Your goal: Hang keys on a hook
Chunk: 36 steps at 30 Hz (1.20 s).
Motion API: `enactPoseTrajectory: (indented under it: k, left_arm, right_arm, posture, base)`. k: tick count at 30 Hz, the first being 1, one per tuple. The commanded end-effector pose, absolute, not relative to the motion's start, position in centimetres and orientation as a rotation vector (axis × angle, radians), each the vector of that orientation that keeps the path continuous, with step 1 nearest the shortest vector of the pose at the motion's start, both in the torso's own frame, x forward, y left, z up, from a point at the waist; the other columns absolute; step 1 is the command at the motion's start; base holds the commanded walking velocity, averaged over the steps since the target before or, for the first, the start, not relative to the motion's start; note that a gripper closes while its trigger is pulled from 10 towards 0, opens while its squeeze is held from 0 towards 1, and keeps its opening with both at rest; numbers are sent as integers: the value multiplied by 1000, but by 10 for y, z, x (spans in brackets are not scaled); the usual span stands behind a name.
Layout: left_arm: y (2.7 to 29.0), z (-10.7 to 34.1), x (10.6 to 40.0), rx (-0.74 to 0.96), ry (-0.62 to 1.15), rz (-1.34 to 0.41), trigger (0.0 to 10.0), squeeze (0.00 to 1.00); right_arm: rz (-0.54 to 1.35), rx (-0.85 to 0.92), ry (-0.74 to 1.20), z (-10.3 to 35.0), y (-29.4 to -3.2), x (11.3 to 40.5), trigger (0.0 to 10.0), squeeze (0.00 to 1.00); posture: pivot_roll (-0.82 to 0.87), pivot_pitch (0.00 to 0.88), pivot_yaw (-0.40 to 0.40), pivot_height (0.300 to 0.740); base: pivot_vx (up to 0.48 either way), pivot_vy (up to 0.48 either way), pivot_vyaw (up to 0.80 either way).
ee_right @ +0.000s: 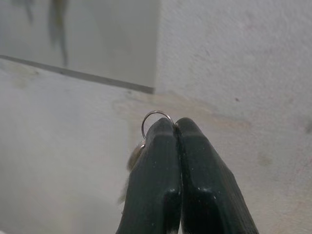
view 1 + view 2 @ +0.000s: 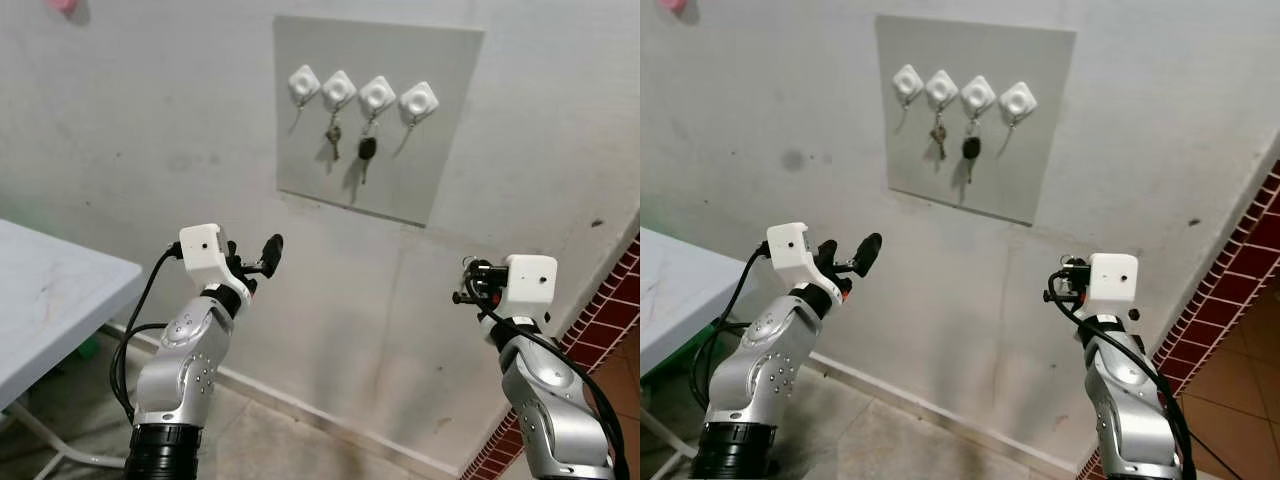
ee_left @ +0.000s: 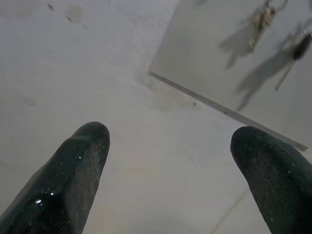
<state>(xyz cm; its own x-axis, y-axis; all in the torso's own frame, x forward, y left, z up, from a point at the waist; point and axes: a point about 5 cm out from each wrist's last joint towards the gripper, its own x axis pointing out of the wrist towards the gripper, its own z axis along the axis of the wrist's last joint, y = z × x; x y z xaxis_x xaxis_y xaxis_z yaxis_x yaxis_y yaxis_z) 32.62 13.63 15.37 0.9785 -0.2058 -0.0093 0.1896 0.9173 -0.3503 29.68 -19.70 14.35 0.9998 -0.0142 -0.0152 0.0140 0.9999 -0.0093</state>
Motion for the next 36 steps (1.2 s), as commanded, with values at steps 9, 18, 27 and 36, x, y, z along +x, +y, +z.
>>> enactPoseTrajectory:
  k: [9,18,27,36]
  left_arm:
    - [135,155,329,-329,58,-173,10000,0]
    - [134,157,329,-372,49,-204,10000,0]
    - [133,162,329,-310,6,-187,10000,0]
    - [127,167,325,-281,-18,-262,10000,0]
  right_arm:
    - [-17,-14,-9,150,-197,295,10000,0]
    - [-4,-12,-10,150,-195,295,10000,0]
    - [19,-37,-22,151,-195,293,10000,0]
    - [94,-52,-70,155,-191,290,10000,0]
  posture:
    - [-22,0,-56,740]
    - [-20,0,-57,740]
    - [-18,0,-58,740]
    - [-16,13,-58,740]
  base:
    - [0,0,0]
    - [192,0,0]
    - [202,0,0]
    - [0,0,0]
